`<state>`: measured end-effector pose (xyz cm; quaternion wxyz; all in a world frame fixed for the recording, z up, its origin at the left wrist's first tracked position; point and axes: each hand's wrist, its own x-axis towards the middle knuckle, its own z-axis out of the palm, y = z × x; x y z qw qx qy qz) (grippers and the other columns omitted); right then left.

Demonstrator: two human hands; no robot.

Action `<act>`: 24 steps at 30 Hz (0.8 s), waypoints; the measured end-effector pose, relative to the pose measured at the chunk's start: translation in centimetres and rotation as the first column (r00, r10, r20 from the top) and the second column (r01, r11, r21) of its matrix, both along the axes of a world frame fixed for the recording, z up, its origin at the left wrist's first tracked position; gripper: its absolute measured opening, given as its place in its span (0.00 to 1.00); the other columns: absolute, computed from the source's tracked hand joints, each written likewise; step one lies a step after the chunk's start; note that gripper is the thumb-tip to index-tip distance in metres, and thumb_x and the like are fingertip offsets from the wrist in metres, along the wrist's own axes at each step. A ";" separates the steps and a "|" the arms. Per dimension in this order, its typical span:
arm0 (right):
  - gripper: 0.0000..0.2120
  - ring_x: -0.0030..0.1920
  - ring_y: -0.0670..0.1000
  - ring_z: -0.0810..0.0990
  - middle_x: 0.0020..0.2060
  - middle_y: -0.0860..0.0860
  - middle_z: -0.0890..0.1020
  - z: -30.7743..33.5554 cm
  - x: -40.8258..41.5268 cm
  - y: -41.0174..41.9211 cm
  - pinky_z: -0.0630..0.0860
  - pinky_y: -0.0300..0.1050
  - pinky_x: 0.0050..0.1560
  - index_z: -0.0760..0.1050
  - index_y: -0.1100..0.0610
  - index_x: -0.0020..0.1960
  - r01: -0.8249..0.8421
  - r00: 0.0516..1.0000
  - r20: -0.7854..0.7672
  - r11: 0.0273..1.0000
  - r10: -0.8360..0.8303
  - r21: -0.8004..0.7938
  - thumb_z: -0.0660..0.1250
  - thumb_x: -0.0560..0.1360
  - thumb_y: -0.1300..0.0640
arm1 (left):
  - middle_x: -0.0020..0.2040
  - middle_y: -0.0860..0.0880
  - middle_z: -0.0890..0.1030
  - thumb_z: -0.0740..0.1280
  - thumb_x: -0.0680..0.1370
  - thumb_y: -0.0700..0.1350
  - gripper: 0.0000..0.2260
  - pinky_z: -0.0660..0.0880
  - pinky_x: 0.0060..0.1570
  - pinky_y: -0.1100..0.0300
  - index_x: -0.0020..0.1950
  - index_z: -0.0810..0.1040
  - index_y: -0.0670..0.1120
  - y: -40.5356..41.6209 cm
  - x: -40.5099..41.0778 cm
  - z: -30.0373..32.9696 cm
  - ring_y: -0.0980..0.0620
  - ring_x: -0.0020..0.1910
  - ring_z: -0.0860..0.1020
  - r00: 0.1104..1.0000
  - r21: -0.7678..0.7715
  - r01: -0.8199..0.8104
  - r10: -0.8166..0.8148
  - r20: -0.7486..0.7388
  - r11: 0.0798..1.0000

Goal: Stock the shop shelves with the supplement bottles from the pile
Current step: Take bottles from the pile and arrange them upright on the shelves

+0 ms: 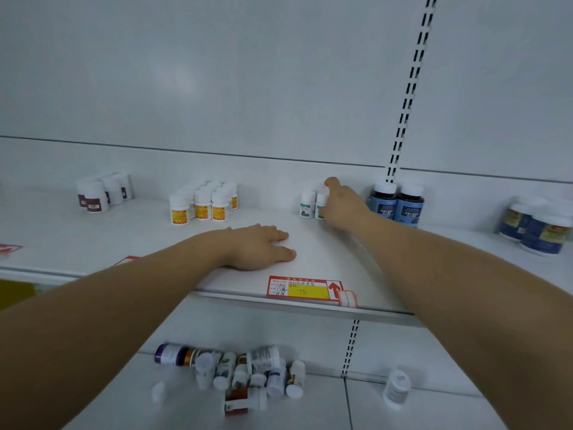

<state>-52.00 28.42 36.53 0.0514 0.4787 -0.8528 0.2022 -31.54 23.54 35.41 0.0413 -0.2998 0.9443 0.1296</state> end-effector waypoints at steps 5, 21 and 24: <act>0.26 0.63 0.58 0.71 0.66 0.57 0.67 1.5 3.5 2.4 0.67 0.45 0.53 0.61 0.55 0.73 -0.073 0.996 -0.057 0.997 0.072 -0.008 0.62 0.78 0.48 | 0.77 0.53 0.58 0.58 0.75 0.66 0.30 0.53 0.71 0.55 0.75 0.59 0.57 0.5 1.9 2.0 0.50 0.75 0.58 0.992 0.071 -0.041 0.049 -0.112 0.997; 0.26 0.70 0.51 0.66 0.71 0.50 0.68 -2.2 28.4 9.0 0.62 0.45 0.68 0.65 0.50 0.72 -0.353 0.934 -0.067 0.935 0.350 -0.024 0.61 0.78 0.42 | 0.75 0.55 0.60 0.64 0.76 0.59 0.28 0.57 0.67 0.62 0.74 0.60 0.57 6.9 26.2 -5.5 0.54 0.72 0.61 0.993 0.085 0.010 0.000 -0.118 0.996; 0.26 0.70 0.51 0.65 0.71 0.50 0.68 -5.6 30.4 10.6 0.61 0.45 0.69 0.64 0.51 0.73 -0.389 0.920 -0.041 0.921 0.390 0.036 0.61 0.78 0.43 | 0.73 0.53 0.64 0.66 0.75 0.58 0.28 0.60 0.67 0.60 0.73 0.63 0.55 6.5 27.5 -10.2 0.52 0.70 0.65 0.995 0.187 -0.026 0.044 -0.094 0.982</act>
